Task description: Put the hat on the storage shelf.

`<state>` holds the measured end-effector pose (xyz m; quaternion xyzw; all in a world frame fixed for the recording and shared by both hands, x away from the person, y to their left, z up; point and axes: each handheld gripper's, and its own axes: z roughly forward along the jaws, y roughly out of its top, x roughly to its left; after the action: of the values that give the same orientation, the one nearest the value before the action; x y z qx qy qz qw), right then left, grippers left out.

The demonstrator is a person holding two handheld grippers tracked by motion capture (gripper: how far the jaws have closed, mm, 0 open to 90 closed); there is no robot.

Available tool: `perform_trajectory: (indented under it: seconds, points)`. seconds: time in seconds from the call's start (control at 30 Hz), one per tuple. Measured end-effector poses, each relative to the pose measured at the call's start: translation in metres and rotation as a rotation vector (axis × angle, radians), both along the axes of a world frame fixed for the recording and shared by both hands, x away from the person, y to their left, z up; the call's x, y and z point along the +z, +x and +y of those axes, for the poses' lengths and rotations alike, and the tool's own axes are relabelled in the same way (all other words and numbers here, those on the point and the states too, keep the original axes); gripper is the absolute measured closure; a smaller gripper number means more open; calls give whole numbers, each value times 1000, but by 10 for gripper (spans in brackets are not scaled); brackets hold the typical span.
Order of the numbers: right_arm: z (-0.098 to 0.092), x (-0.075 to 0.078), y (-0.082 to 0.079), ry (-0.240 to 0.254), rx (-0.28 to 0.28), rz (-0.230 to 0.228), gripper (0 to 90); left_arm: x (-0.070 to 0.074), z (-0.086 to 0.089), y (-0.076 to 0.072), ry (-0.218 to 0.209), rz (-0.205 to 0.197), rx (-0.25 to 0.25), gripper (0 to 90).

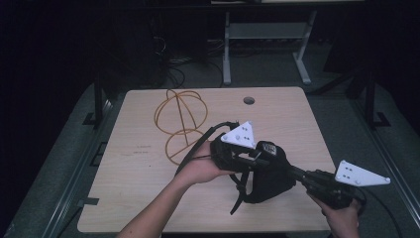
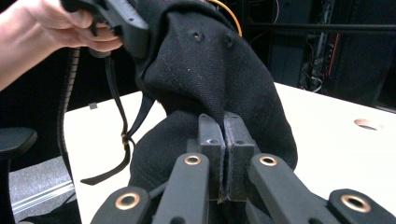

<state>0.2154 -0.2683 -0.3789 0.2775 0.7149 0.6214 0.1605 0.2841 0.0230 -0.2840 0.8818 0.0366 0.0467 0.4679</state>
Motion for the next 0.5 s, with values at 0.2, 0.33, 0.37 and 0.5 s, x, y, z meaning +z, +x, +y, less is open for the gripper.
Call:
perform_trajectory:
  seconds: [0.2,0.33,0.37,0.5]
  points:
    - [-2,5,12,-1,6,55,880,-6,21,1,23,-7,58,584]
    - [-2,8,18,-6,3,79,880,-12,35,1,21,-1,88,568]
    - [-2,9,19,-7,3,81,880,-13,38,1,19,0,95,565]
    - [-5,15,22,-9,1,93,880,-21,50,-1,14,6,110,532]
